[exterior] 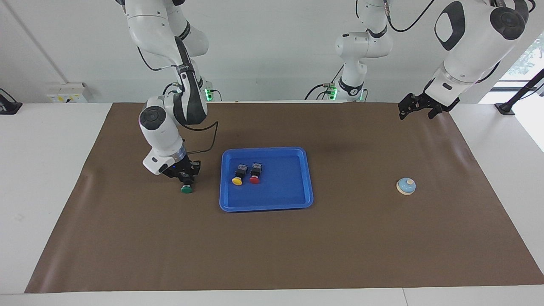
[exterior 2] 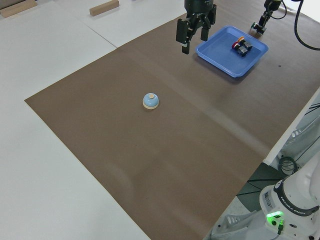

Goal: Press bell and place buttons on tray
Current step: 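Grasp the green button with the right gripper, then place the green button in the tray beside the red one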

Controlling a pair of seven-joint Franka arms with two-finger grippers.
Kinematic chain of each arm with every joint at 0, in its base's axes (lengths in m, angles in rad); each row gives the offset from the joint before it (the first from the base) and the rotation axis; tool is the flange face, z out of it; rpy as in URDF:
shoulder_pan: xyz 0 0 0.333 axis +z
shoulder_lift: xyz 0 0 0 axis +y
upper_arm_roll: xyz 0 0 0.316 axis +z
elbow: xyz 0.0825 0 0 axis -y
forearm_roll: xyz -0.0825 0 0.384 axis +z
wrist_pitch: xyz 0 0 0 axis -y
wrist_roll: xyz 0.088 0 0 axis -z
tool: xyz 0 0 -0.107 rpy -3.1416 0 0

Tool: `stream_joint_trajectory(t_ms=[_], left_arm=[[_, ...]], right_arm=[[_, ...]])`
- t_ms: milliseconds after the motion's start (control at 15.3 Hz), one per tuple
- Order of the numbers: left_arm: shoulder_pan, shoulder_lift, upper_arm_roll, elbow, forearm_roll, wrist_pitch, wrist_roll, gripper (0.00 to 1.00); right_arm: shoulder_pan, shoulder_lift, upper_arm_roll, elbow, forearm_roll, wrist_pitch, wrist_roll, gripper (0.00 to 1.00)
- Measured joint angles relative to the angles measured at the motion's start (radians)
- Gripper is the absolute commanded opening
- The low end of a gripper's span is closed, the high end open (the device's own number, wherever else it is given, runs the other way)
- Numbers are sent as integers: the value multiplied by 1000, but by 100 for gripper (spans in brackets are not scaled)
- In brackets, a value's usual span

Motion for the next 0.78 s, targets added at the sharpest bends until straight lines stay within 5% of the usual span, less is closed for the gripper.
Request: stream_joint_trajectory(t_ms=[261,522,783], left_arm=[[0,0,0,0,0,0,0,100],[0,0,0,0,0,0,0,100],[0,0,0,0,0,0,0,100]], right_arm=[[88,0,16,187,20,-202,223,0],[252,31,22,281,81,-222,483,0],[408,155,22,424,82,-227,683,0]])
